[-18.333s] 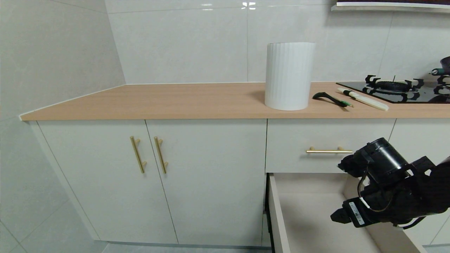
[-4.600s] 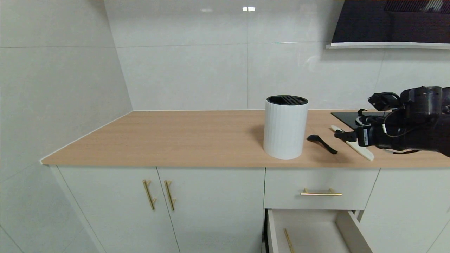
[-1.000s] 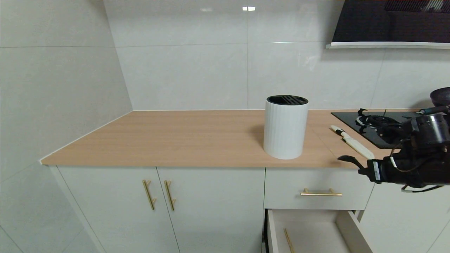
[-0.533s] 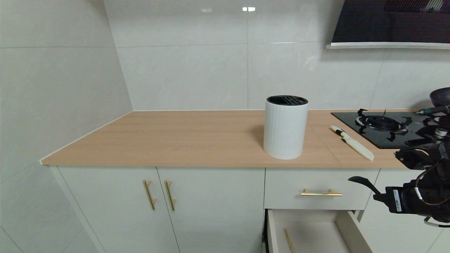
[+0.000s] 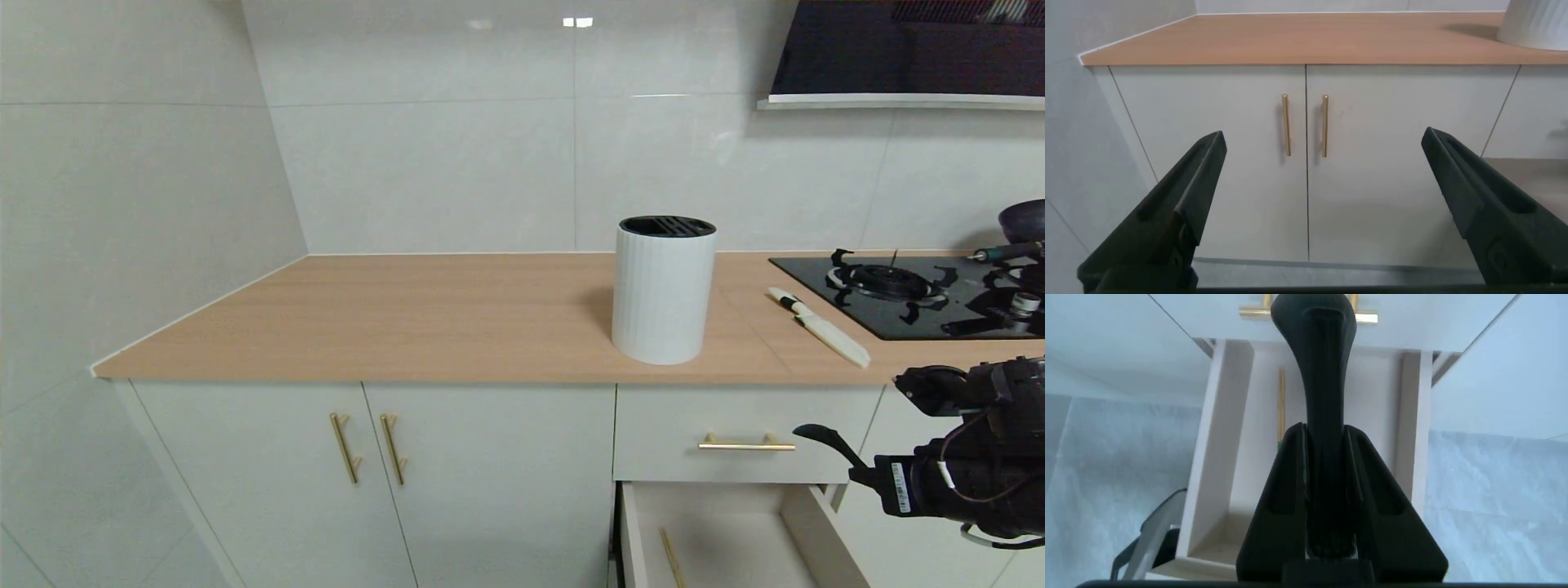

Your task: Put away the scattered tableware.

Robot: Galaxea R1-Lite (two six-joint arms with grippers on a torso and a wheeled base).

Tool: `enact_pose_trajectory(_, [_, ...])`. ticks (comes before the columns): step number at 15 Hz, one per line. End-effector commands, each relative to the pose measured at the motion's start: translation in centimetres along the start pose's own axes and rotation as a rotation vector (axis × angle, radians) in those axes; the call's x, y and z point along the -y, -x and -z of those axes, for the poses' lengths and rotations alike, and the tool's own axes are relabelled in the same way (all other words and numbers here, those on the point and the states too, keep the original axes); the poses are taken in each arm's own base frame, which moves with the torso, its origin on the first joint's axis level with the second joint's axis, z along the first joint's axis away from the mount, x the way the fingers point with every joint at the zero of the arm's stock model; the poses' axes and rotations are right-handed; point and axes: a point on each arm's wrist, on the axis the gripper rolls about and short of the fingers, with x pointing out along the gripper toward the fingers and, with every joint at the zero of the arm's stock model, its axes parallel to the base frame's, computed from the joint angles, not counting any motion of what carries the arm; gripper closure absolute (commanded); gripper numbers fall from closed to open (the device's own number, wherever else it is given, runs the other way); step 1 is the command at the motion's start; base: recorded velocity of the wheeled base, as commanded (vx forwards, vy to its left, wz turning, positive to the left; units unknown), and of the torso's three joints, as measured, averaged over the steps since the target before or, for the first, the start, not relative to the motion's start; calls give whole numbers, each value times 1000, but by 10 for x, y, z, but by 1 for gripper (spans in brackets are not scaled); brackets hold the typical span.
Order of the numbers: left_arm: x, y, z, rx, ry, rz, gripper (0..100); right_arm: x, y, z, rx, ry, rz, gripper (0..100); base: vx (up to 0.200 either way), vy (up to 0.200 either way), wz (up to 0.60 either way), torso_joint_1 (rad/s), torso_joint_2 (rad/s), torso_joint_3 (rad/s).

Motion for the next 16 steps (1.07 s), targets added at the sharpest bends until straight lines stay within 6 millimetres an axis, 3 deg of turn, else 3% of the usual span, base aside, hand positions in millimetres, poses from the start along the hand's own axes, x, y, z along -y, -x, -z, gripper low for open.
enact_pose_trajectory(1, [0,0,0,1,0,-1,0,0,-6,5,-34,1,-1,100,0,0,0,-168,413,237])
enact_pose_trajectory(16, [0,0,0,-1,0,-1,0,-1,-11,7,-56,2,-3,100,0,0,0,-164,465,292])
